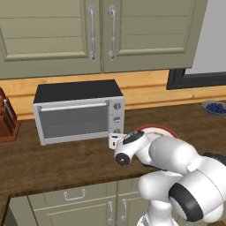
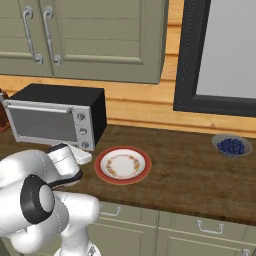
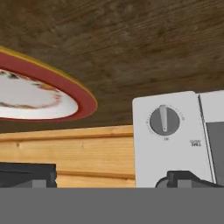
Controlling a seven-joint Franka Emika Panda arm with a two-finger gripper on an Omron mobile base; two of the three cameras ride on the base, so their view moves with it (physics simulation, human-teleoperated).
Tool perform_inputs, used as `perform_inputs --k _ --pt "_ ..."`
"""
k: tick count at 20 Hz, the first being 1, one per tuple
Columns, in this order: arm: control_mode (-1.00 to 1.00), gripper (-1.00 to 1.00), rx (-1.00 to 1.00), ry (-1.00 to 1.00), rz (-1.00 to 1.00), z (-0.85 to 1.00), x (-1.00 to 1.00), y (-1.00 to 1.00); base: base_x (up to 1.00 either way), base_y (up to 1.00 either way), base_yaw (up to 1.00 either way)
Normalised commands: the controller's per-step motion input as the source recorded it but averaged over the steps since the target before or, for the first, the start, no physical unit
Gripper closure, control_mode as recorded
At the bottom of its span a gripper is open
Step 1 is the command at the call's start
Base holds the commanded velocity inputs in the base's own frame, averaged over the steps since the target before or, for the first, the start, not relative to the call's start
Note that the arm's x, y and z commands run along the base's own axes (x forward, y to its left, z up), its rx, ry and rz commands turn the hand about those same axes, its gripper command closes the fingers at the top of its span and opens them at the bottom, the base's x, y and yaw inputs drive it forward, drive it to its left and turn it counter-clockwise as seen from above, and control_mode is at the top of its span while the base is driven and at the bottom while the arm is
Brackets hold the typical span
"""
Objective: Pick up the kebab skewer and baguette bread, and place them inside the toaster oven. Close the toaster oven door and start by setting the timer.
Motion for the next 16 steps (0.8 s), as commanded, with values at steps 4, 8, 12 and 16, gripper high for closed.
perform_inputs --k 4,8,12,16 --pt "-1.00 -1.00 -0.01 -0.03 0.06 0.00 0.00 0.10 0.00 0.00 0.00" --pt "-1.00 -1.00 -0.03 -0.04 0.05 -0.01 0.00 0.18 0.00 0.00 0.00" --pt "-1.00 -1.00 -0.05 -0.04 0.01 0.00 0.00 0.44 0.00 0.00 0.00" --pt "-1.00 -1.00 -0.07 -0.04 0.00 0.00 0.00 0.27 0.00 0.00 0.00"
